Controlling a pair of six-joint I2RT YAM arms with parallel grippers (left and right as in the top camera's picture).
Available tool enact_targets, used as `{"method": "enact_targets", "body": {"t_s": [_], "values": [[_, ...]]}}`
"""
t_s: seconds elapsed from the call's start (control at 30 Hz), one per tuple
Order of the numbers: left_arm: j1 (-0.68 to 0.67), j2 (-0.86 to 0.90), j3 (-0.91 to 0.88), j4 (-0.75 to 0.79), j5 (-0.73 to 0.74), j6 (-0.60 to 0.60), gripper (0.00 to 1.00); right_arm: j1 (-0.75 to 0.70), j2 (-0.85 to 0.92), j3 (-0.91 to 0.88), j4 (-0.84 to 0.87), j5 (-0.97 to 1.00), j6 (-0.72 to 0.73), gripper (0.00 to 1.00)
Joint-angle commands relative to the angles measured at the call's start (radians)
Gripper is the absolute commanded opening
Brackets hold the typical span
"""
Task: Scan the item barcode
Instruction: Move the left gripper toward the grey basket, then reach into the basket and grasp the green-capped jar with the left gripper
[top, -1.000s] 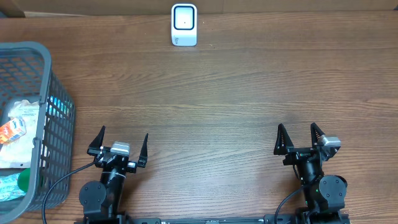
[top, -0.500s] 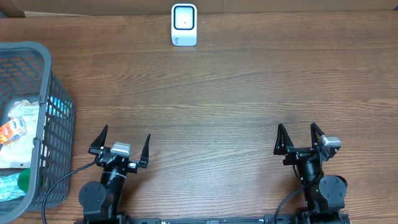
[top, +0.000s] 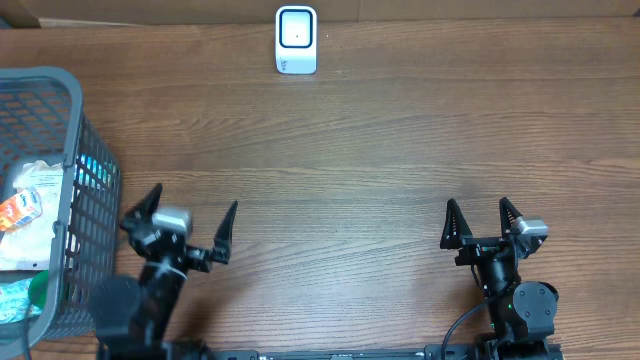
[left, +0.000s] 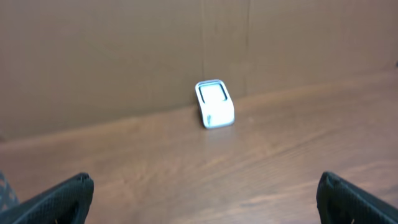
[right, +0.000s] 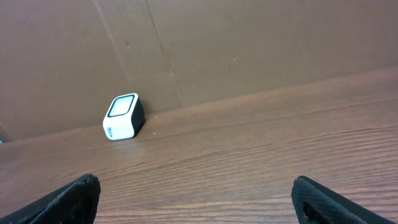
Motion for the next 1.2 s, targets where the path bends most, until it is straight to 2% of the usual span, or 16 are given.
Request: {"method": "enact_targets", "body": {"t_s": [0.0, 0.13, 0.3, 0.4, 0.6, 0.73, 0.83, 1.0, 1.07, 1.17], "values": [[-0.006, 0.173, 0.197, -0.09, 0.033, -0.017, 0.99, -0.002, -0.012, -0.01, 0.006, -0.005, 0.004, 1.0], [-0.006, 0.403, 0.476, -0.321, 0.036, -0.015, 1.0, -0.002, -0.012, -0.01, 0.006, -0.005, 0.004, 1.0], [-0.006, 0.682, 0.875, -0.696, 0.037, 0.017, 1.0, -0.002, -0.012, -0.01, 0.006, -0.005, 0.004, 1.0], [-0.006, 0.807, 1.058, -0.839, 0.036, 0.017, 0.99, -0.002, -0.012, -0.01, 0.006, -0.005, 0.004, 1.0], [-0.005, 0.927, 1.17, -0.886, 0.066, -0.014, 1.0, -0.002, -0.012, -0.01, 0.006, -0.005, 0.004, 1.0], [0.045, 0.943, 1.23, -0.883, 0.006, -0.175, 1.0, -0.002, -0.012, -0.01, 0.006, -0.005, 0.004, 1.0], [0.13, 0.943, 1.315, -0.909, -0.017, -0.296, 1.0, -0.002, -0.012, -0.01, 0.006, -0.005, 0.004, 1.0], [0.348, 0.943, 1.43, -0.989, -0.071, -0.452, 1.0, -0.002, -0.012, -0.01, 0.006, -0.005, 0.004, 1.0], [0.474, 0.945, 1.432, -1.033, -0.155, -0.523, 1.0, -0.002, -0.012, -0.01, 0.006, -0.005, 0.004, 1.0], [0.576, 0.966, 1.418, -1.089, -0.26, -0.623, 1.0, -0.002, -0.012, -0.01, 0.006, -0.005, 0.004, 1.0]]}}
